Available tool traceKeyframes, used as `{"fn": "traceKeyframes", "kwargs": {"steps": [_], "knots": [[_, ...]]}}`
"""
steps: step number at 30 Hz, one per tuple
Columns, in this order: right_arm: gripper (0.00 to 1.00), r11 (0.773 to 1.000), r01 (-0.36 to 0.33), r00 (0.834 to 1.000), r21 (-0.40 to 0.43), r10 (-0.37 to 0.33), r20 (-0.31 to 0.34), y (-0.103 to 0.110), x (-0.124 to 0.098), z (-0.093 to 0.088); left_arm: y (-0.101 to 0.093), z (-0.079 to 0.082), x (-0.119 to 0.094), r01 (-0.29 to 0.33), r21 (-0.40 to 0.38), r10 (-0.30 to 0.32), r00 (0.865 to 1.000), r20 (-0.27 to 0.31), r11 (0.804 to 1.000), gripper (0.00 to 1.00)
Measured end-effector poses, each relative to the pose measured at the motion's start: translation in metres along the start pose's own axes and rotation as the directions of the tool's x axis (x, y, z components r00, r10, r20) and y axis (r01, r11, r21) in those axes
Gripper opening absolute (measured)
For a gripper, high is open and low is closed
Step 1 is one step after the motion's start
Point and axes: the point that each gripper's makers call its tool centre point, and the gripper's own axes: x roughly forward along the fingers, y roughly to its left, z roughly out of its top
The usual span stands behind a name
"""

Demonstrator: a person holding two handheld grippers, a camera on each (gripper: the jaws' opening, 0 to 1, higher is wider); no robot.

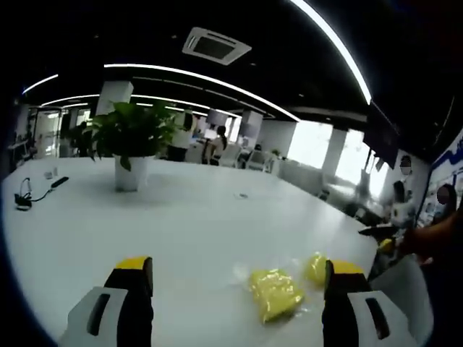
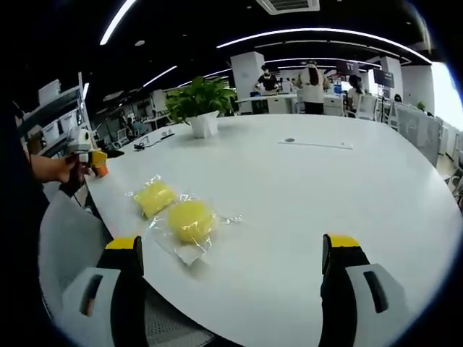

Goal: Compare the silicone blocks by pressing each to a similar depth, holding the contact briefly, and releasing to observe deformation and rebound differences across the visible hardness samples.

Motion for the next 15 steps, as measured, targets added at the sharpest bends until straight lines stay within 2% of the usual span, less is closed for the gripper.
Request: {"fn": "traceKeyframes", "kwargs": {"steps": [7,15], "knots": [[0.97,1.0,0.006,1.0,-0.003,-0.005,0.007,-0.0018,-0.0019,0.0049,0.0011,-0.0002,-0.0003,-0.001,-0.007,0.001,1.0,-0.003,1.0,1.0],[0.97,1.0,0.008,1.0,0.005,-0.008,-0.004,-0.0024,-0.0045,-0.0009,-0.0068,-0.0021,0.0037,0.014,-0.023,-0.015,1.0,-0.019,1.0,1.0]]}}
